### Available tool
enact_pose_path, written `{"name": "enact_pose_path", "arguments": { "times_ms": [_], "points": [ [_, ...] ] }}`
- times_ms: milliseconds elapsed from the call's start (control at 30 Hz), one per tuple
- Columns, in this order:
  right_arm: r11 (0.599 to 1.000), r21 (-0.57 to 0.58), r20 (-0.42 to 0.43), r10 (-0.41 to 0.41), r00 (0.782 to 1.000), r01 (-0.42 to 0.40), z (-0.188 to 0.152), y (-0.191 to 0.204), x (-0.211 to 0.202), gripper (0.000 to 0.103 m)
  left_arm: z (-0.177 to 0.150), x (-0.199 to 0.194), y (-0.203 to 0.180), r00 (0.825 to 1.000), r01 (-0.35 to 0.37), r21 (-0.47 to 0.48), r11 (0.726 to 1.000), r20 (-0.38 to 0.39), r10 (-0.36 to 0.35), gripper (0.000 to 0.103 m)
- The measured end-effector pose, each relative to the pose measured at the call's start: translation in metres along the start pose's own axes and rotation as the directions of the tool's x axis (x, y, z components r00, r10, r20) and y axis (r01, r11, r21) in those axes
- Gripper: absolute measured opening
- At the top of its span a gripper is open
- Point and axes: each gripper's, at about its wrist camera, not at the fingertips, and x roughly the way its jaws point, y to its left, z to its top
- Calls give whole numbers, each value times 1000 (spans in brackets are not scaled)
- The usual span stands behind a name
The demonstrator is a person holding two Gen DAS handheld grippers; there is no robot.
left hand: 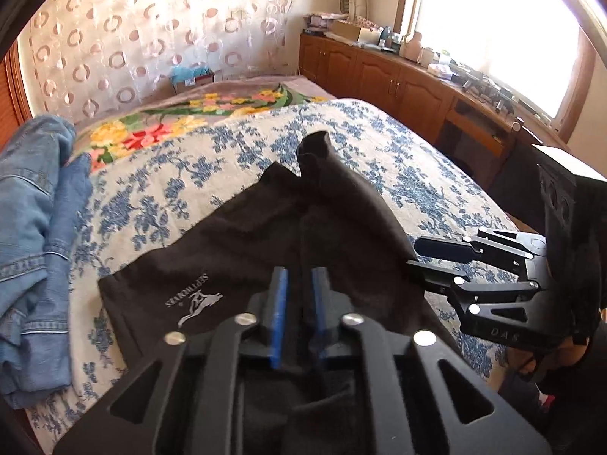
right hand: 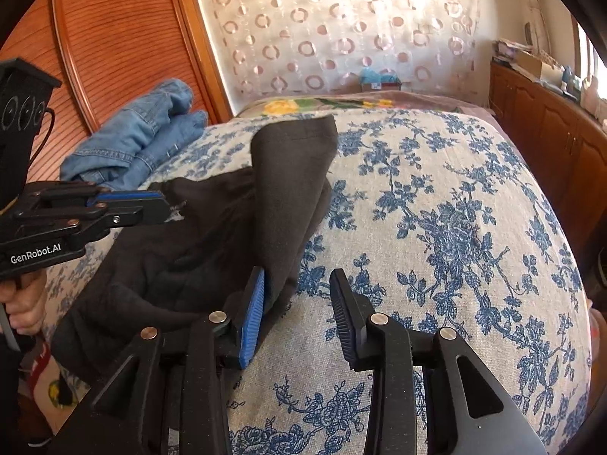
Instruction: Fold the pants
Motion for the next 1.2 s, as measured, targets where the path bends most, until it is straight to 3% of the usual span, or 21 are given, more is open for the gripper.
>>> {"name": "enact_pose_path", "arguments": {
  "times_ms": [33, 167, 500, 567, 600, 633, 800, 933, 1100, 1200],
  "points": [
    [1000, 12, -16, -21, 1000, 21, 0, -2, 3, 34, 1, 5, -1, 1000, -5, 6, 1000, -9, 5, 28],
    [991, 96, -25, -95, 995, 97, 2, -15, 3, 34, 3, 21, -6, 999, 7, 19, 1000, -42, -7, 32],
    [991, 105, -17, -85, 996, 86, 0, -18, 2, 34, 8, 50, -13, 993, 42, 5, 999, -109, -41, 33],
    [991, 111, -11, -78, 997, 79, -1, -19, 1, 34, 6, 50, -15, 994, 39, 8, 999, -102, -38, 29],
    [991, 113, -8, -76, 997, 77, -1, -19, 0, 34, 5, 49, -17, 994, 41, 15, 999, -100, -39, 15],
    [991, 116, -5, -72, 997, 72, -1, -20, 0, 34, 4, 47, -18, 995, 45, 21, 999, -93, -43, 4],
    [990, 128, 9, -66, 998, 64, -2, -23, -4, 34, 0, 18, -22, 1000, 2, 36, 999, 1, -2, 2],
    [989, 139, 16, -61, 998, 59, -2, -25, -6, 34, -1, -22, -6, 994, -42, -2, 999, 100, 42, 2],
    [990, 134, 12, -55, 998, 53, -2, -24, -5, 34, -1, -70, 22, 965, -172, -23, 985, 195, 173, 2],
    [991, 126, 12, -56, 998, 54, -2, -22, -5, 34, 0, -85, 48, 949, -236, -44, 971, 207, 240, 2]
  ]
}}
